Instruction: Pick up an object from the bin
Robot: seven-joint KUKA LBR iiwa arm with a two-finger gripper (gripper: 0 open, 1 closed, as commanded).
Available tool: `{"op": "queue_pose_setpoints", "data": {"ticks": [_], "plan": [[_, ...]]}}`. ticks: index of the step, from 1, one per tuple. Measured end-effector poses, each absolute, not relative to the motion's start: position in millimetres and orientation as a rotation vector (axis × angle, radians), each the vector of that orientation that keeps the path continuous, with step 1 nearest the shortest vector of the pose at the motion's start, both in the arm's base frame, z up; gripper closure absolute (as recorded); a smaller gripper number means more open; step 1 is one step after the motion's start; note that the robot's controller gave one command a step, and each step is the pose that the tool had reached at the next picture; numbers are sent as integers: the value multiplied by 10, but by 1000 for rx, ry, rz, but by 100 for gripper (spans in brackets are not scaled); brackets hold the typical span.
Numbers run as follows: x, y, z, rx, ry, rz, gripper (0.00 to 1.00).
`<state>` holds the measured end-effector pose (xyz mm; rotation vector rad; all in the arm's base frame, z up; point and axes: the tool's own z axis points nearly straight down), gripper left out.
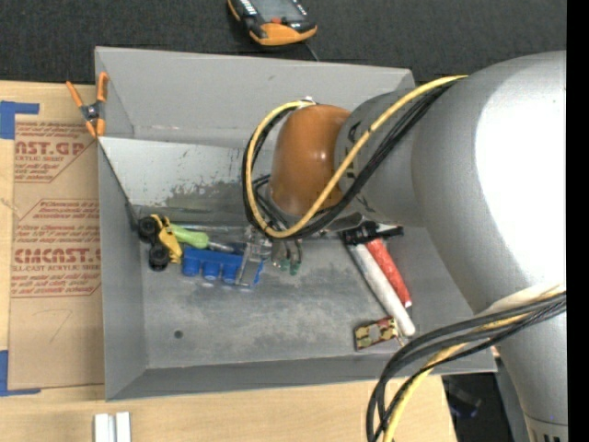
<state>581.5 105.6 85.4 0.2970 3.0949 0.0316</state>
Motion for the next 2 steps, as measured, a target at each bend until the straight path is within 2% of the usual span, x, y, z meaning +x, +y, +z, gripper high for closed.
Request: {"op": "queue_pose_setpoints", "data": {"ticks": [1, 2], "plan": [[5435, 758, 1576, -28, 3110, 24, 100], [5887, 1003, 2372, 272, 3085, 36, 100]]}}
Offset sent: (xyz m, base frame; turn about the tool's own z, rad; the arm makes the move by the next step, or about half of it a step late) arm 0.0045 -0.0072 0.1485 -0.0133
